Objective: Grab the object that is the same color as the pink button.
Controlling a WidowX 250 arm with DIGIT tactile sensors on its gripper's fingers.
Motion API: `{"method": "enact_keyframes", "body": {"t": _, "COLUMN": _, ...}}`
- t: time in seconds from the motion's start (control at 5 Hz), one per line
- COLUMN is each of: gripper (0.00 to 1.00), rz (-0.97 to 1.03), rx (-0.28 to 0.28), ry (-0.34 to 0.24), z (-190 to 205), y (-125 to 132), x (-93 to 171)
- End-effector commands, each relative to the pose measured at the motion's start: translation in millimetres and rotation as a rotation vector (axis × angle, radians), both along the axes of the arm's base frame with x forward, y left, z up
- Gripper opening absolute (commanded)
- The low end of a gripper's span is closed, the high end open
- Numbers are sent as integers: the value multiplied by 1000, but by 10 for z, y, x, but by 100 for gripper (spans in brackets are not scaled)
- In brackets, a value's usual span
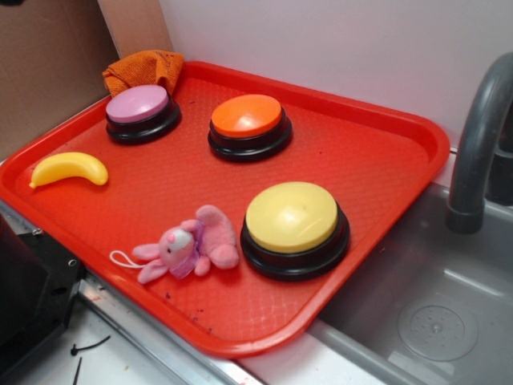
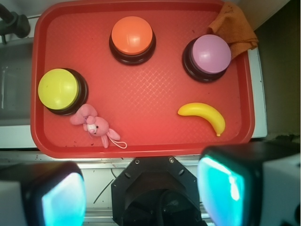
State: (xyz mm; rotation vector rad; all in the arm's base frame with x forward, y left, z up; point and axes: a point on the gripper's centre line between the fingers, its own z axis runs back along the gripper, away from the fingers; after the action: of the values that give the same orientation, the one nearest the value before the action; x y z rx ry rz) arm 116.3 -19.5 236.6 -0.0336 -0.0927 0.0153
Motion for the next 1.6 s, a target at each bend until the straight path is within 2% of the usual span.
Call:
{"method": "enact_keyframes", "body": {"t": 0.0, "gripper": 100, "rz": 0, "rx": 0, "ry": 0, "z": 0, "y": 0, "x": 0}}
{"method": "enact_keyframes", "body": {"t": 0.4, "gripper": 100, "rz": -146, "rx": 1, "ry": -76, "z": -187, "y": -92, "x": -5}}
{"method": "enact_keyframes", "body": {"t": 0.6, "gripper": 100, "rz": -203, "rx": 2, "ry": -156, "z": -343, "y": -146, "x": -19}}
{"method": "enact_keyframes", "body": {"t": 0.8, "gripper": 100, "rz": -237, "rx": 1, "ry": -182, "z": -493, "y": -192, "x": -41}}
{"method": "enact_keyframes", "body": {"t": 1.0, "gripper": 100, "rz": -252, "rx": -23, "ry": -220, "z": -672, "y": -225, "x": -38}}
{"method": "enact_keyframes", "body": {"t": 1.4, "gripper": 100, "rz": -360, "rx": -87, "ry": -237, "z": -1113, "y": -409, "x": 200}}
